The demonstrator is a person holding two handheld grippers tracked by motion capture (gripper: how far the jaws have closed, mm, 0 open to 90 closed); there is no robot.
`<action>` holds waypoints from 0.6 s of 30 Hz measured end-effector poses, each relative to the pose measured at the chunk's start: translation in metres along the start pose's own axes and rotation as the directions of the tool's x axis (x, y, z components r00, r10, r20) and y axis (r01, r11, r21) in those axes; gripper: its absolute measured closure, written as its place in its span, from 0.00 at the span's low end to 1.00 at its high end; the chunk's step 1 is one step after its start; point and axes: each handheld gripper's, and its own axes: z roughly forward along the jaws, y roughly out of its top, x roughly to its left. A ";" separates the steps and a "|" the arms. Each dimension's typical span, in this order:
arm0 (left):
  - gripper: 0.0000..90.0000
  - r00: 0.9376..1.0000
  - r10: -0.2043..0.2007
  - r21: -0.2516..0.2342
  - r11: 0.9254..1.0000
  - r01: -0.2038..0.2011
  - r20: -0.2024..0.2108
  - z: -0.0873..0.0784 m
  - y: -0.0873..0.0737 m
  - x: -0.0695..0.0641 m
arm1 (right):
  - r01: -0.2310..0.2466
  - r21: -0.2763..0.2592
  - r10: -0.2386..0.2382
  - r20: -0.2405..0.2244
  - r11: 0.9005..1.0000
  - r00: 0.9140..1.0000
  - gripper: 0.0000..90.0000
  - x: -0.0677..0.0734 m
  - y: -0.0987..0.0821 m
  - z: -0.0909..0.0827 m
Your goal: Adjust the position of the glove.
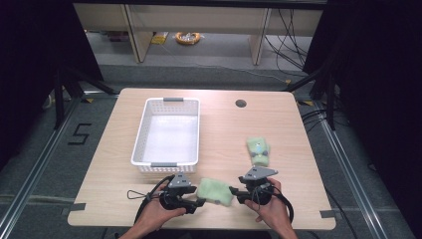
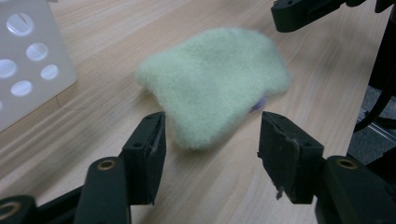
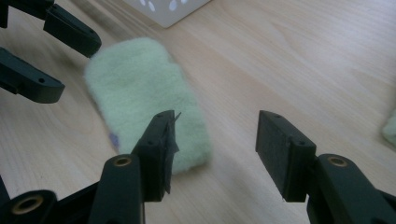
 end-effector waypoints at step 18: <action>0.78 1.000 -0.001 0.042 0.999 0.001 -0.002 0.008 0.002 0.005 | -0.065 0.053 0.069 -0.072 0.996 0.995 0.78 0.003 -0.004 0.022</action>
